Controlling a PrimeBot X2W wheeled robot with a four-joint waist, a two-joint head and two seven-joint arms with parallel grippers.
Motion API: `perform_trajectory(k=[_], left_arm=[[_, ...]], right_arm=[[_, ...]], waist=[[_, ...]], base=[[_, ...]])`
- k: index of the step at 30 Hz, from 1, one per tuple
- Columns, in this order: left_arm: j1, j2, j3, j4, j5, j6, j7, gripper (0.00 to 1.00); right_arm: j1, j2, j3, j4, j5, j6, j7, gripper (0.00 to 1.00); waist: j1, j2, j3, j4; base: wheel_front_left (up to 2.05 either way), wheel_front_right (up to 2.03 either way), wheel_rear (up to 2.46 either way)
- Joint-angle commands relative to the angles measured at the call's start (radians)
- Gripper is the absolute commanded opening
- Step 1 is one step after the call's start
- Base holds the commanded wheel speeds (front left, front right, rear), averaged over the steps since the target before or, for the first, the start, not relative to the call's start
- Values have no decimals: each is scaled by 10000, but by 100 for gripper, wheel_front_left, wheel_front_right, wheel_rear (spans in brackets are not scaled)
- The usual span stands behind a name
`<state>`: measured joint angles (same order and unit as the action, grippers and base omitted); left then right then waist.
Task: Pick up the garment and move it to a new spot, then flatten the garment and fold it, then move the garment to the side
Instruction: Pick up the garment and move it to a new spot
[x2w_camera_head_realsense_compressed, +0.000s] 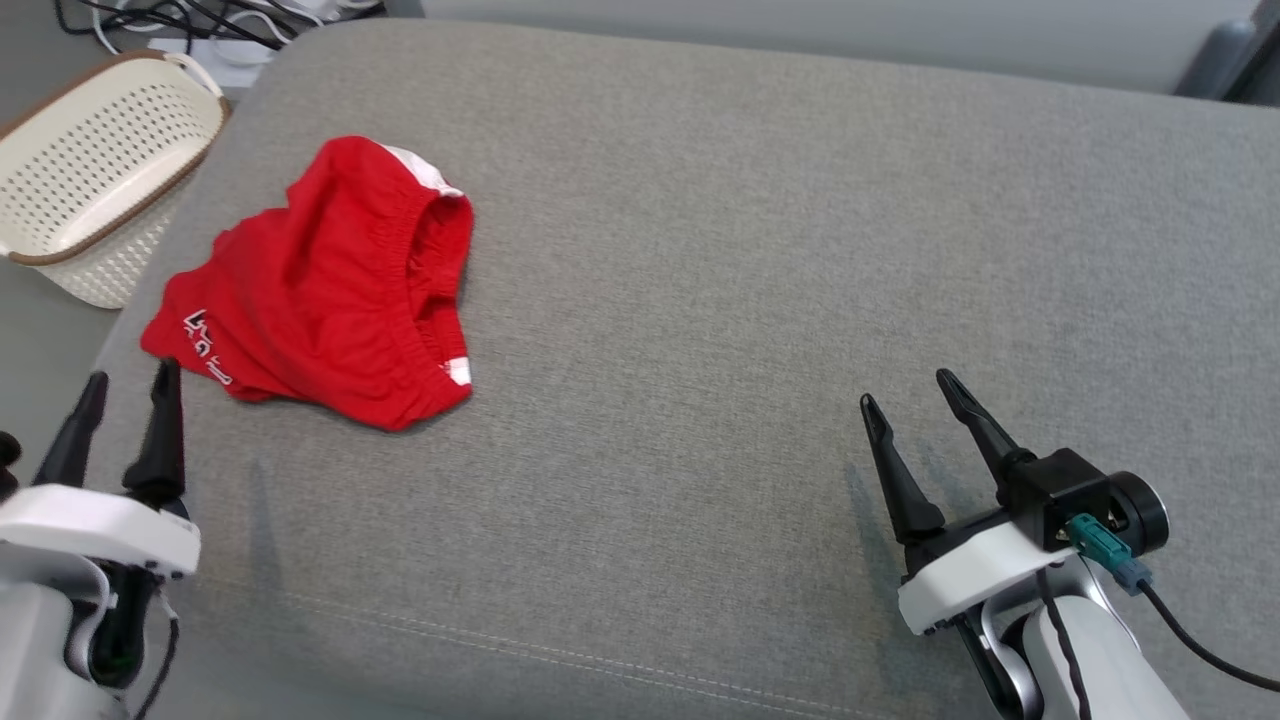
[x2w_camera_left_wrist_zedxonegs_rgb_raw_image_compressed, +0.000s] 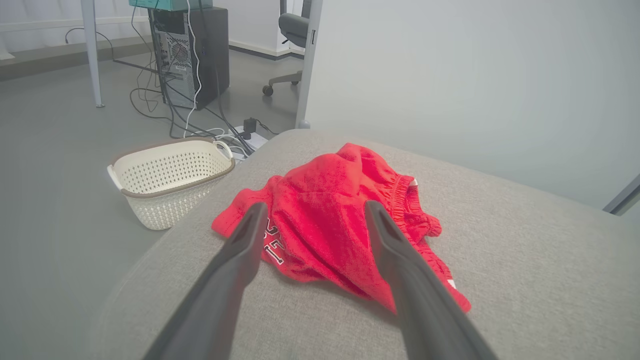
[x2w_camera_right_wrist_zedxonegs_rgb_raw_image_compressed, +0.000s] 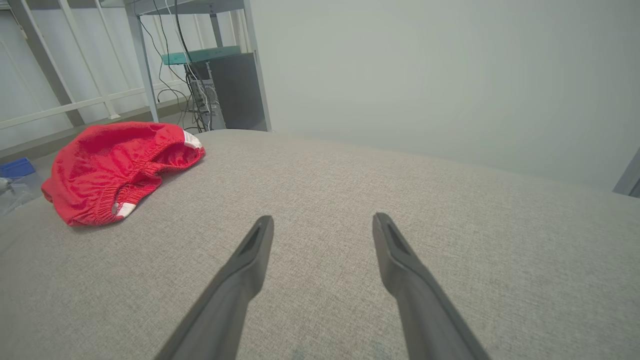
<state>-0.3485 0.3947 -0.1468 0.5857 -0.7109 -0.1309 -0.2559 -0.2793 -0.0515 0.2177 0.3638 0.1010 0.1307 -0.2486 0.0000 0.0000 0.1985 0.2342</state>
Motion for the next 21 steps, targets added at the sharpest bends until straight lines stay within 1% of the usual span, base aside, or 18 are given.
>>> perform_trajectory(k=[1,6,11,16,19,21], left_arm=[[-753,707,235,-86,-338,2,-59,100],[-1719,1481,-175,93,-1242,2,-59,100],[-2213,2015,-543,479,-1817,2,-59,100],[-2605,2418,-734,1919,-2079,2,-59,100],[-2849,2565,-774,2846,-2254,2,-59,100],[-2931,2610,-892,3194,-2323,2,-59,100]], right_arm=[[-316,13,364,-455,-165,0,-132,100],[-542,13,691,-1145,-412,0,-132,100],[-552,13,877,-1657,-516,0,-113,100],[-321,13,878,-2106,-517,0,-86,100],[-104,13,776,-2400,-586,0,-85,100],[53,13,669,-2557,-615,0,-88,100]], waist=[[0,0,756,-673],[0,0,1524,-1309],[0,0,2006,-1887],[0,0,2336,-2422],[0,0,2495,-2715],[0,0,2545,-2853]], base=[[0,0,0],[0,0,0],[0,0,0],[0,0,0],[0,0,0],[0,0,0]])
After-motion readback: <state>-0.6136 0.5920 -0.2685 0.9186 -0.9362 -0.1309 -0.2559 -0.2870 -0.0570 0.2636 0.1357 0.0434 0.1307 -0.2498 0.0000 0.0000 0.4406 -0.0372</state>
